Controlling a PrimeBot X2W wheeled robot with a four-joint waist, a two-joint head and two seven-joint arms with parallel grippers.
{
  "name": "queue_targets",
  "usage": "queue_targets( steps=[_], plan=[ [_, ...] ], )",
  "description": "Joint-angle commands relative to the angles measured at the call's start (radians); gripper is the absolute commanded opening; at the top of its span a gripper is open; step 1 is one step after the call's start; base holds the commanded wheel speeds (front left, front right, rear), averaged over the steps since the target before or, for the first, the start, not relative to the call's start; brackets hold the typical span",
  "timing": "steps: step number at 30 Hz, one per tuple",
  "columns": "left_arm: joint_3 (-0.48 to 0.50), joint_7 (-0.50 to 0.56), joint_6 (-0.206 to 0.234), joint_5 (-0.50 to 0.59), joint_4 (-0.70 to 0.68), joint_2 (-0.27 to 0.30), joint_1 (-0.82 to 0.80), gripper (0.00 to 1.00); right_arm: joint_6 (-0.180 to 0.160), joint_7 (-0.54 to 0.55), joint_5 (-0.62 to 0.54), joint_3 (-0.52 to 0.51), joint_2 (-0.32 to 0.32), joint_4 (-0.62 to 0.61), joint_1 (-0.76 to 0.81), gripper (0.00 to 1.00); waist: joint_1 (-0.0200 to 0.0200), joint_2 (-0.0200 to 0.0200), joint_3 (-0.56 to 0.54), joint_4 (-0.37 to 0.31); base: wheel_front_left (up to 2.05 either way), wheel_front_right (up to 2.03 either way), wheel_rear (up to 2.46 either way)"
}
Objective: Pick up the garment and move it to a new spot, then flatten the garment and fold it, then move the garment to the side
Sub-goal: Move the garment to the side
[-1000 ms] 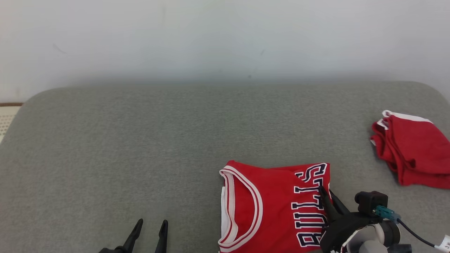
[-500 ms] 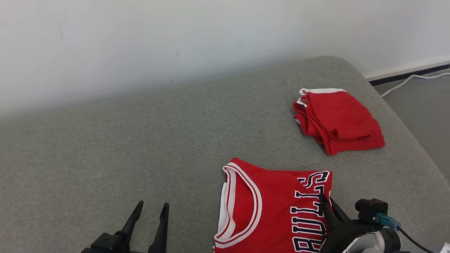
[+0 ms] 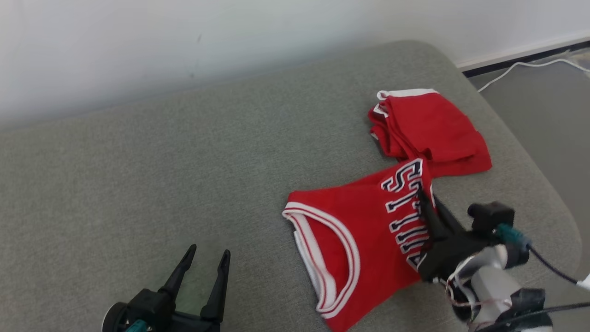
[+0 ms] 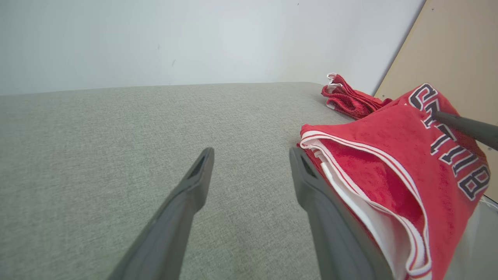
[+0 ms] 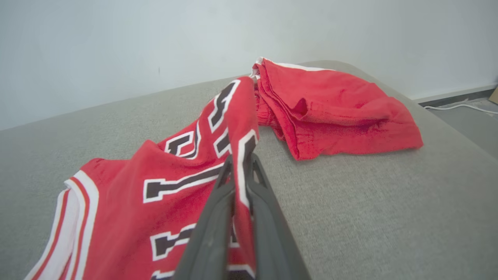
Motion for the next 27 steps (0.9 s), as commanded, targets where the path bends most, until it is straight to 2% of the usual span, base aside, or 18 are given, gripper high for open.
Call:
queue_targets(
  steps=[1, 8, 13, 19, 23, 24, 25, 27],
  plan=[
    [0.002, 0.000, -0.008, 0.008, 0.003, 0.002, -0.014, 1.00, -0.001, 0.000, -0.012, -0.014, -0.008, -0.006, -0.031, 0.00, 0.0000, -0.0001, 0.050, 0.045, 0.00, 0.00, 0.00],
    [0.008, -0.001, -0.026, 0.022, 0.008, 0.001, -0.024, 1.00, -0.001, 0.000, -0.109, -0.143, -0.057, 0.013, -0.204, 0.00, 0.0000, -0.0001, 0.088, 0.109, 0.00, 0.00, 0.00],
    [0.013, 0.000, -0.031, 0.029, 0.004, 0.001, -0.031, 1.00, -0.001, 0.000, -0.167, -0.246, -0.118, 0.048, -0.288, 0.00, 0.0000, -0.0001, 0.107, 0.149, 0.00, 0.00, 0.00],
    [0.006, 0.000, -0.035, 0.039, 0.002, 0.001, -0.047, 1.00, -0.001, 0.000, -0.250, -0.393, -0.193, 0.157, -0.344, 0.00, 0.0000, -0.0001, 0.137, 0.193, 0.00, 0.00, 0.00],
    [0.005, 0.000, -0.039, 0.046, 0.000, 0.001, -0.056, 1.00, -0.001, 0.000, -0.339, -0.512, -0.212, 0.229, -0.374, 0.00, 0.0000, -0.0001, 0.161, 0.221, 0.00, 0.00, 0.00],
    [0.006, -0.001, -0.040, 0.047, 0.000, 0.001, -0.061, 1.00, -0.001, -0.001, -0.374, -0.544, -0.214, 0.237, -0.379, 0.32, 0.0000, -0.0001, 0.166, 0.227, 0.00, 0.00, 0.00],
    [0.007, 0.000, -0.040, 0.044, 0.000, 0.001, -0.066, 1.00, -0.001, -0.001, -0.398, -0.585, -0.207, 0.240, -0.383, 0.98, 0.0000, -0.0001, 0.171, 0.233, 0.00, 0.00, 0.00],
    [0.009, 0.000, -0.040, 0.047, -0.001, 0.001, -0.072, 1.00, -0.001, 0.000, -0.464, -0.658, -0.194, 0.221, -0.387, 1.00, 0.0000, -0.0001, 0.181, 0.244, 0.00, 0.00, 0.00]
  ],
)
